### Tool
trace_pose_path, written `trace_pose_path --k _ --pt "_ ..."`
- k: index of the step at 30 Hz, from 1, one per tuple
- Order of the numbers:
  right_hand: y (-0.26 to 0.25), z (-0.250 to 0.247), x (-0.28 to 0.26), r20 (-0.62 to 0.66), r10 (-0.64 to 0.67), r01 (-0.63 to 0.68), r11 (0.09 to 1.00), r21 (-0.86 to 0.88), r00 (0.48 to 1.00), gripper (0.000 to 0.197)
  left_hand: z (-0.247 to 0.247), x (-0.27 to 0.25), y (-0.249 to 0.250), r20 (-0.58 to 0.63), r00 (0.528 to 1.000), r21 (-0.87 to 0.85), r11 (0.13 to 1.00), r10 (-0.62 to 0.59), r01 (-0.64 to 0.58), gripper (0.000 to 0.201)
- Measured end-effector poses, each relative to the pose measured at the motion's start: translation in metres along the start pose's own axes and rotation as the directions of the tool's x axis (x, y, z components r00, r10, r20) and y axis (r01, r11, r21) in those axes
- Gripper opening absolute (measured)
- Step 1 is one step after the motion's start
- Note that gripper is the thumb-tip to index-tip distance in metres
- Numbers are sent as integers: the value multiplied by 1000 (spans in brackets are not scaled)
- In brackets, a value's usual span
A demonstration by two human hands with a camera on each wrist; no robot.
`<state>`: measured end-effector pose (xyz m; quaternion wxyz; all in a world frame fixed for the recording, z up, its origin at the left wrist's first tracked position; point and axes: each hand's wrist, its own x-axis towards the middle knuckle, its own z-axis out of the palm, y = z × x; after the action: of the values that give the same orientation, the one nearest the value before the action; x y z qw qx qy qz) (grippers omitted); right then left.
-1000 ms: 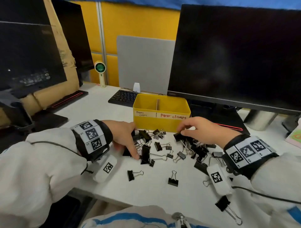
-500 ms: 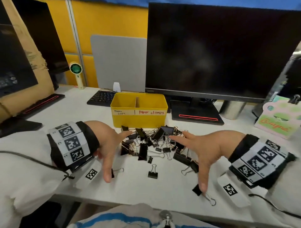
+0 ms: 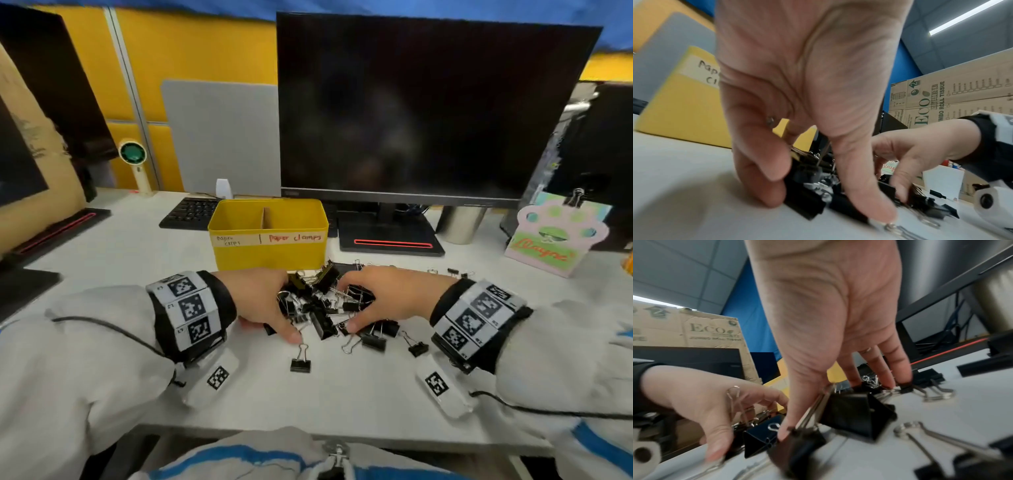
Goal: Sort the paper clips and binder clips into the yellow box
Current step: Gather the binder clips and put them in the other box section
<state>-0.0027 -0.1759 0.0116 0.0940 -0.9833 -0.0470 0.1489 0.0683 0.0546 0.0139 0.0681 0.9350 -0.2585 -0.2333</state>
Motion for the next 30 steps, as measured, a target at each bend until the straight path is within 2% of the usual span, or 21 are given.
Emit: trace_pose_path --k 3,5,6,8,9,10,11,13,15,17,20,22,23,25,27,29,30 --pt "16 0 -2 -94 11 7 981 192 996 60 0 4 6 -31 999 -48 998 34 -35 101" --pt "32 -3 -8 -215 101 -12 925 379 971 51 0 6 11 -32 998 -46 998 49 -50 101" --pt "43 -4 -11 -288 196 -43 885 463 937 45 0 7 13 -27 998 -33 998 56 -57 103" --pt "74 -7 -13 -373 454 -183 798 575 809 37 0 9 17 -12 998 -20 998 56 -57 111" --pt "91 -9 -14 -354 570 -305 756 579 742 36 0 9 19 -3 999 -26 998 53 -53 115" --pt "106 -10 -16 -303 651 -429 715 552 696 38 0 11 20 5 999 -32 998 47 -47 120" --pt "117 -9 -18 -224 698 -526 677 514 680 39 0 12 22 11 999 -30 999 41 -41 124" --pt "124 -5 -21 -86 703 -590 651 477 706 37 0 15 24 23 1000 -13 1000 21 -21 132" --pt "114 -2 -22 -43 676 -592 673 444 736 30 0 17 26 45 999 6 1000 -12 11 135" --pt "101 2 -19 -35 637 -572 713 405 770 36 1 18 27 71 996 10 999 -45 44 136" --pt "84 9 -17 -55 520 -412 733 542 853 47 1 20 25 88 994 -18 998 -61 62 137" --pt "77 10 -22 -72 437 -292 706 645 897 49 0 19 24 98 993 -18 997 -70 72 140" --pt "75 8 -25 -85 422 -250 675 694 903 50 -1 19 23 108 991 -8 997 -75 77 145" --pt "76 -1 -35 -127 466 -234 640 732 876 58 -5 18 20 141 986 46 995 -95 89 156" --pt "84 -12 -47 -114 557 -383 690 614 822 87 -11 15 16 198 970 118 986 -140 118 165" --pt "92 -17 -57 17 620 -572 713 406 785 123 -15 11 12 262 946 160 975 -193 155 177" --pt "93 -17 -60 102 625 -616 706 349 774 131 -15 9 12 282 936 168 972 -210 167 178"
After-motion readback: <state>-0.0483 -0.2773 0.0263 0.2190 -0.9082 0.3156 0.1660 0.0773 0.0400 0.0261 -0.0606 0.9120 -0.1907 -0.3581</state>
